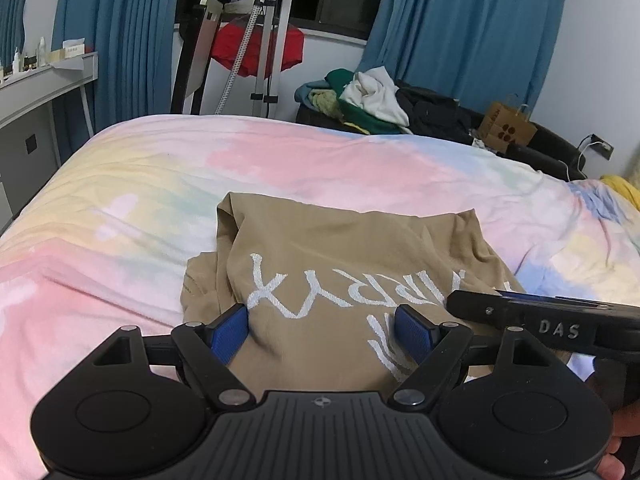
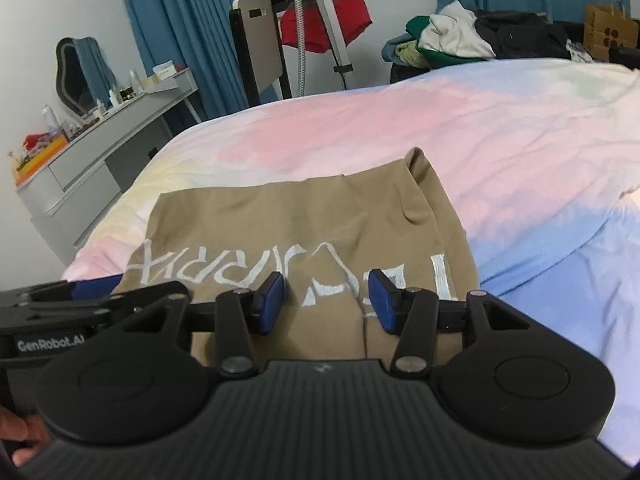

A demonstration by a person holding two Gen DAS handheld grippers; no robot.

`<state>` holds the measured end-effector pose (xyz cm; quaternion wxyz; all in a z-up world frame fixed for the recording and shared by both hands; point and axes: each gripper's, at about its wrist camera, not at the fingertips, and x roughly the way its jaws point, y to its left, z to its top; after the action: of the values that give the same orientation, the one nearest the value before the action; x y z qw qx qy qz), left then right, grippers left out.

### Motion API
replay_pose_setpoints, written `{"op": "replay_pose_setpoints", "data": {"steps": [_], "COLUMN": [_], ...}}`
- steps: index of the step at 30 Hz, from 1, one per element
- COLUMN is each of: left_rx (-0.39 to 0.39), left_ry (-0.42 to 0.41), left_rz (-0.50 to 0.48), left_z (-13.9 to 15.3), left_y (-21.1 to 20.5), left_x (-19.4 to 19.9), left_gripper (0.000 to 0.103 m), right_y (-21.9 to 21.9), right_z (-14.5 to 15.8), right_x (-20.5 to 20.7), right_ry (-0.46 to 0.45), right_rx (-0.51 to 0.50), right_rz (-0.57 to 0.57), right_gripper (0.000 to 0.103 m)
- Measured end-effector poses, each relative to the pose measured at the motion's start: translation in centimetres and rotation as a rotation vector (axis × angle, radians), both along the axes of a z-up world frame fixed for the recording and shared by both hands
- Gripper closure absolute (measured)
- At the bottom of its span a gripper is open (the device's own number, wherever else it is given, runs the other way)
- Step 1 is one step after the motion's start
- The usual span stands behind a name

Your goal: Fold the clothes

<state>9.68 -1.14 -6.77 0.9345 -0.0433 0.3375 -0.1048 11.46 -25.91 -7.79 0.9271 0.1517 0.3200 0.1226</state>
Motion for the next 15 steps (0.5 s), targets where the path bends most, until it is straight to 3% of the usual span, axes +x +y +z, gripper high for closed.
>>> {"op": "replay_pose_setpoints", "data": {"steps": [2,6,10,13,15], "left_rx": [-0.044,-0.221,-0.513,-0.745,-0.843], "left_ry": [0.017,0.084,0.184,0.286,0.338], "left_rz": [0.015,0.072,0.091,0.118,0.168], "left_z": [0.5,1.6,1.7,-0.7,-2.9], "left_y": [0.6,2.6,4.8,6.0,6.5], "left_x": [-0.7,-3.1,-5.4,-5.1,-4.0], "left_gripper": [0.021,0.020,0.006,0.005,0.006], "right_y": [-0.4,-1.3,-2.7,-3.2,-3.4], "right_z": [0.3,0.9,2.2,2.4,2.4], "right_x": [-0.4,-1.6,-3.3,-4.0,-4.4], "right_ry": [0.004,0.012,0.042,0.068,0.082], "right_rx": [0.027,0.096,0.221,0.320,0.390], "right_rz": [-0.014,-0.044,-0.067,-0.057,-0.043], "right_gripper": [0.055,0.052,0.052,0.052,0.052]}}
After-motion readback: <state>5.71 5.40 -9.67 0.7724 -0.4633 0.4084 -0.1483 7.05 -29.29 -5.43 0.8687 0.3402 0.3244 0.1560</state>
